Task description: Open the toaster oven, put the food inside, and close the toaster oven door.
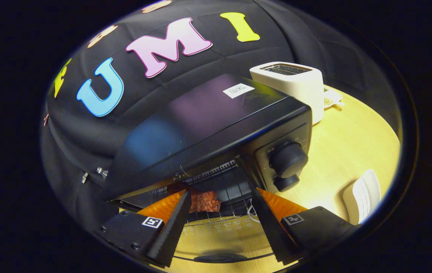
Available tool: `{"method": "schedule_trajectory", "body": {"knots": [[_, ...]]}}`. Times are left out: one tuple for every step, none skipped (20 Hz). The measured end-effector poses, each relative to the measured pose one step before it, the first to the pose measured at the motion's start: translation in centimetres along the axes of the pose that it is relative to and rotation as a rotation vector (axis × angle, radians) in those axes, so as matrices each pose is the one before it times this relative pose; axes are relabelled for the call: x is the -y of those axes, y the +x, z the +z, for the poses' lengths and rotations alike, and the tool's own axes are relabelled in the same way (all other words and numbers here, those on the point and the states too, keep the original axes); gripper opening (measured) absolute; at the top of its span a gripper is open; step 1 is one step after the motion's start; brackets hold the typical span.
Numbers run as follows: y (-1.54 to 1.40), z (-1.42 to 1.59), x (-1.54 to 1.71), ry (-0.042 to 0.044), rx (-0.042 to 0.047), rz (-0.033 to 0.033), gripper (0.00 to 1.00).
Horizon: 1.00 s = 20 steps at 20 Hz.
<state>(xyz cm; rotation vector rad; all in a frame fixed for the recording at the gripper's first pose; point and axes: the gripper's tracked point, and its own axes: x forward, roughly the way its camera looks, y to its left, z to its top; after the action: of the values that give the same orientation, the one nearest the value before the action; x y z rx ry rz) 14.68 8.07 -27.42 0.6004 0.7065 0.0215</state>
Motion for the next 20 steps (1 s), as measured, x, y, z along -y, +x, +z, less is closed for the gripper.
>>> {"method": "schedule_trajectory", "body": {"knots": [[-0.477,0.082,0.492,-0.01435,0.00595,-0.01553,0.98],[-0.559,0.081,0.667,-0.00935,0.00732,-0.02211,0.98],[-0.506,0.072,0.732,-0.00833,0.00683,-0.02848,0.98],[-0.522,0.033,0.471,-0.00994,0.00628,-0.01594,0.98],[-0.529,-0.076,0.299,-0.01716,0.00261,-0.00803,0.98],[-0.697,-0.384,0.135,-0.02166,-0.00534,-0.00078,0.98],[-0.785,-0.380,0.010,-0.01735,-0.00512,0.00123,0.98],[-0.830,-0.400,-0.372,-0.01383,-0.00071,0.01232,0.98],[-0.883,-0.563,-0.618,-0.01836,-0.00901,0.02187,0.98],[-0.952,-0.565,-0.659,-0.02123,-0.00477,0.01782,0.98],[-0.918,-0.687,-0.435,-0.02702,-0.00679,0.00790,0.98],[-0.913,-0.870,-0.185,-0.03428,-0.01313,-0.00099,0.98],[-0.948,-0.732,-0.401,-0.02840,-0.00273,0.00604,0.98],[-0.835,-0.802,-0.668,-0.02032,-0.00428,0.01304,0.98],[-0.818,-1.009,-0.655,-0.01672,-0.01633,0.02137,0.98],[-0.742,-1.351,-0.581,-0.01861,-0.02428,0.01690,0.98],[-0.637,-1.214,-0.413,-0.01752,-0.02064,0.00831,0.98],[-0.455,-1.225,-0.431,-0.02049,-0.02349,0.01031,0.98],[-0.200,-1.265,-0.404,-0.01763,-0.02619,0.01322,0.99],[-0.054,-1.297,-0.317,-0.01066,-0.02895,0.00784,0.99]]}}
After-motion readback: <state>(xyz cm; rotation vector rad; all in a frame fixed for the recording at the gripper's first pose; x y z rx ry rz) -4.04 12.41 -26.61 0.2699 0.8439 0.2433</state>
